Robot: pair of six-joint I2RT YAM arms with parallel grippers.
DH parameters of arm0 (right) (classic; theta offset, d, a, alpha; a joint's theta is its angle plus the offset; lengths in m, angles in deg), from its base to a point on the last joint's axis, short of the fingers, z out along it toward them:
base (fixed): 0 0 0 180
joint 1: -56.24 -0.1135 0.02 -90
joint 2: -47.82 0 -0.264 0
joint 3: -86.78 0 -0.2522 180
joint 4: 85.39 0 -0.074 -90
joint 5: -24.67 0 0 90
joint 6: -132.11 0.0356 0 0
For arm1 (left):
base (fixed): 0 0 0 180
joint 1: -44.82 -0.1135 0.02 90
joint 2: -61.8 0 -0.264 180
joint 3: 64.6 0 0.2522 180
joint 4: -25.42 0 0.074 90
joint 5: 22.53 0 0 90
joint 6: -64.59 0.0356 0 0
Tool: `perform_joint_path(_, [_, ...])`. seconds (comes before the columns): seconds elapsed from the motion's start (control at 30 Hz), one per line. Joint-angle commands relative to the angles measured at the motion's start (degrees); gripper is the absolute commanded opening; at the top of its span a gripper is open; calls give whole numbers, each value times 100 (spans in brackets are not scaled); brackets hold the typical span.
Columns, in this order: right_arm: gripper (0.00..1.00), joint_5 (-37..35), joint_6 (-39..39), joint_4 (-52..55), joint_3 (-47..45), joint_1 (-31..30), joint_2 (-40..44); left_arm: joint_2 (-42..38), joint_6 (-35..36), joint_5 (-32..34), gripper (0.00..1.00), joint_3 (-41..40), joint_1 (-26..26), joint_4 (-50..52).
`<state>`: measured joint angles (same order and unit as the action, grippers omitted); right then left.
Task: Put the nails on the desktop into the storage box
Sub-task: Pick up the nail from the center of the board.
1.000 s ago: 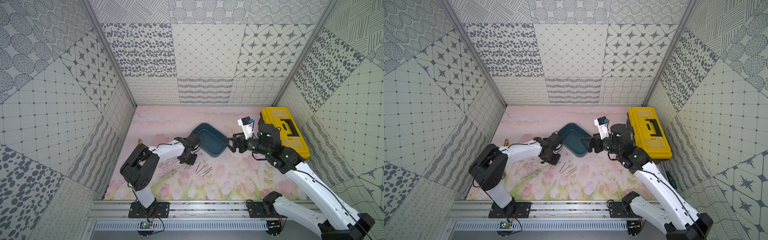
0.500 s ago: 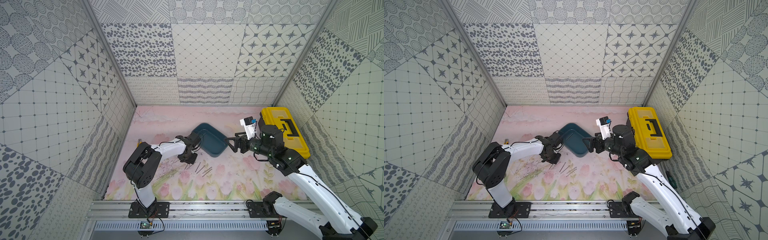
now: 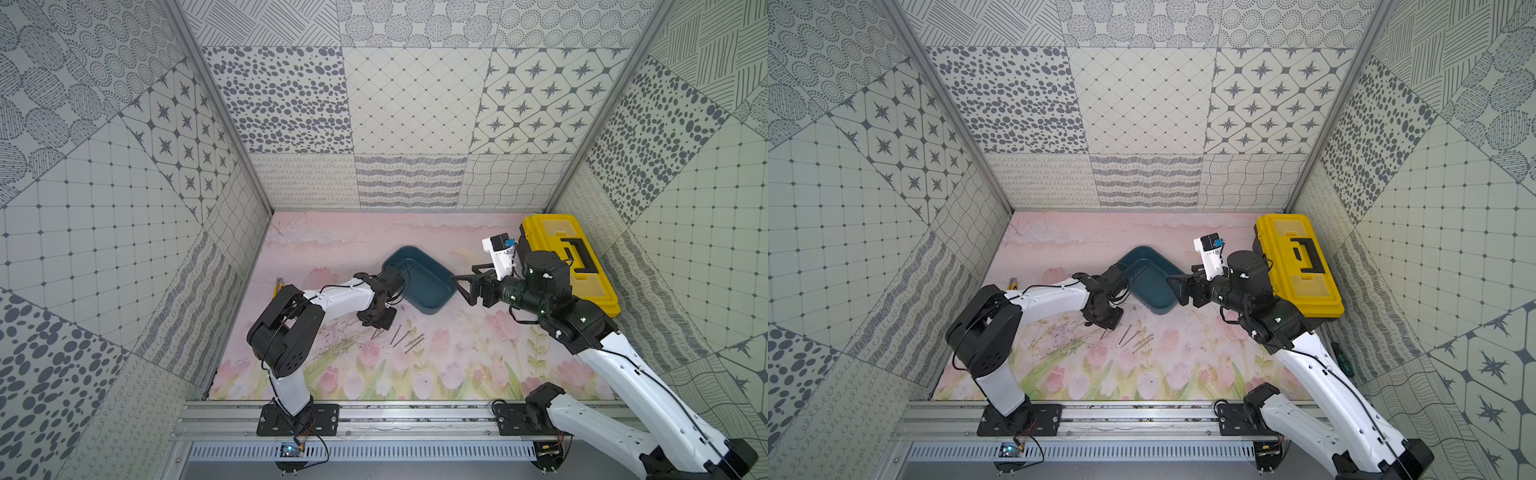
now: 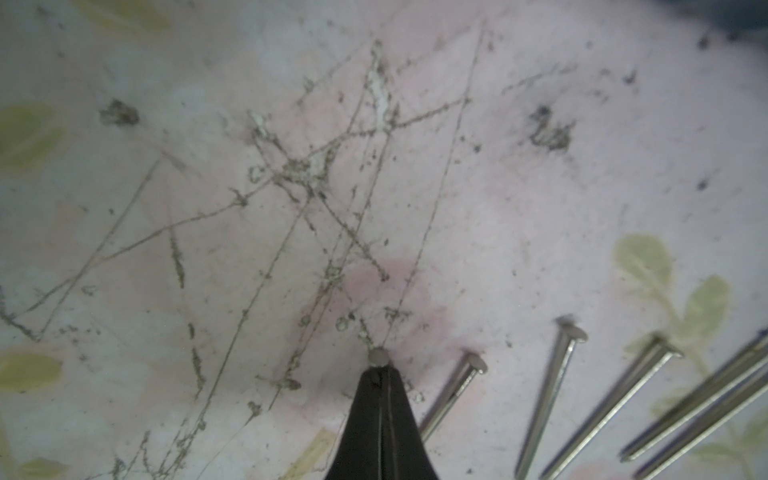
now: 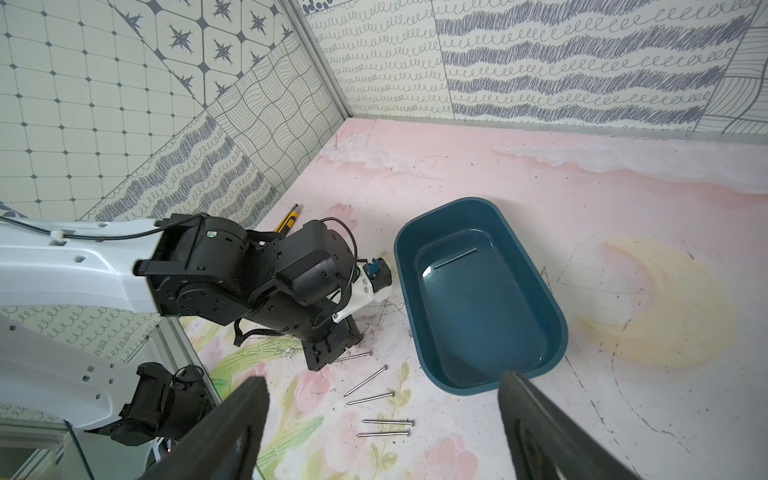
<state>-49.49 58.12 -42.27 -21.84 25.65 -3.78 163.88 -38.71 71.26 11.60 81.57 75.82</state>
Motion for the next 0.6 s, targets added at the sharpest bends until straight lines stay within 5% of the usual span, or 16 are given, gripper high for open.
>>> perform_joint_path(0.0, [92, -46, -89, -150, 73, -35, 84, -147, -138, -98, 0, -72, 82, 446])
perform_joint_path(0.57, [92, -45, -89, -181, 44, -35, 58, -428, 375, 261, 0, 634, -23, 1176])
